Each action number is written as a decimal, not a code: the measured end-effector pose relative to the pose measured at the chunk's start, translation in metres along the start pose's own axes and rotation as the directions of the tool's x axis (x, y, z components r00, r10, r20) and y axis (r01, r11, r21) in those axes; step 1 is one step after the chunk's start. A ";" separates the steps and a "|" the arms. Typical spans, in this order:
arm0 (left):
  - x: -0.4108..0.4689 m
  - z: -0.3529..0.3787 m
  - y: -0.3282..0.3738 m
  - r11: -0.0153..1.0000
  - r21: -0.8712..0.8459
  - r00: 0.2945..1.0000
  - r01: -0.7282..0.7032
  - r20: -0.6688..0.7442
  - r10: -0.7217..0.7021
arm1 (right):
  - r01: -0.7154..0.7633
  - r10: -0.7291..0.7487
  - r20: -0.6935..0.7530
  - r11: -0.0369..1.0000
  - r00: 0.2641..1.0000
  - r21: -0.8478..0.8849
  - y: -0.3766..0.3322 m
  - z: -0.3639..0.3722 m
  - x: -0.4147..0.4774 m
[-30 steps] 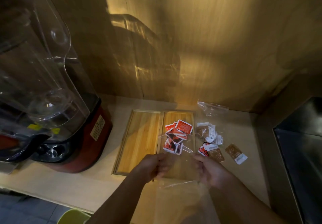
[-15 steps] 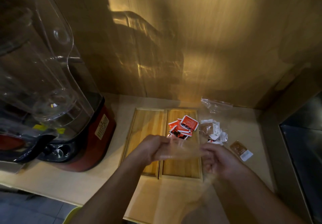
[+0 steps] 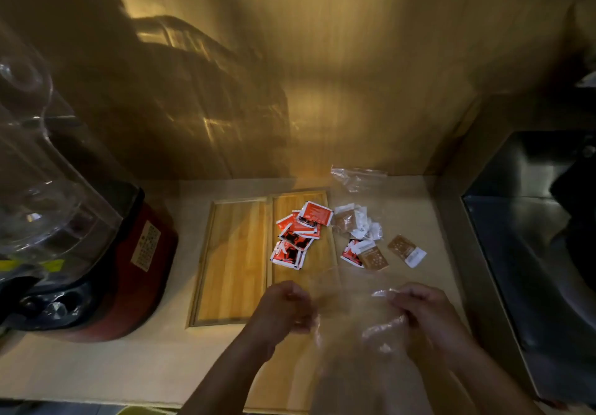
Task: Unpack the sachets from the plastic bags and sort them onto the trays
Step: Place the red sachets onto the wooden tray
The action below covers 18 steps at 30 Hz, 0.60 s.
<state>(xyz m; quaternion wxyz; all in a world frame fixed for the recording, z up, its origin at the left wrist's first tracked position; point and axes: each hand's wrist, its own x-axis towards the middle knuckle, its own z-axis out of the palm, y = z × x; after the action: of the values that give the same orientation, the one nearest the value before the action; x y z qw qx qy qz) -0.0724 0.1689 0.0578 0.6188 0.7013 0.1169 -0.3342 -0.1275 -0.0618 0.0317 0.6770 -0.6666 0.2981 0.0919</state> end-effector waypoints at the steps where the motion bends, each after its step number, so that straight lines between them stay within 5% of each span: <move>1: 0.004 0.011 0.004 0.998 0.009 0.998 -0.055 0.011 0.055 | 0.045 -0.045 -0.065 0.999 0.997 0.004 0.000 -0.007 0.000; 6: 0.023 0.063 0.007 0.979 -0.005 0.978 -0.202 0.053 0.201 | 0.079 -0.060 -0.276 0.995 0.959 0.060 0.010 -0.040 0.003; 12: 0.037 0.092 -0.031 0.995 0.086 0.997 -0.056 0.052 0.052 | -0.014 -0.027 -0.327 0.992 0.945 -0.124 0.043 -0.053 0.006; 18: 0.039 0.104 -0.052 0.939 0.341 0.998 -0.056 -0.017 0.066 | -0.101 -0.001 -0.329 0.951 0.944 -0.292 0.062 -0.051 0.007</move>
<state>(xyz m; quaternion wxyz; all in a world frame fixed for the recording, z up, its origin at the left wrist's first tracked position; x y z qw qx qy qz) -0.1067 0.0716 -0.0086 0.4968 0.8054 0.0443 -0.3203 -0.1687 -0.1064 -0.0213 0.5050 -0.7611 0.4048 0.0430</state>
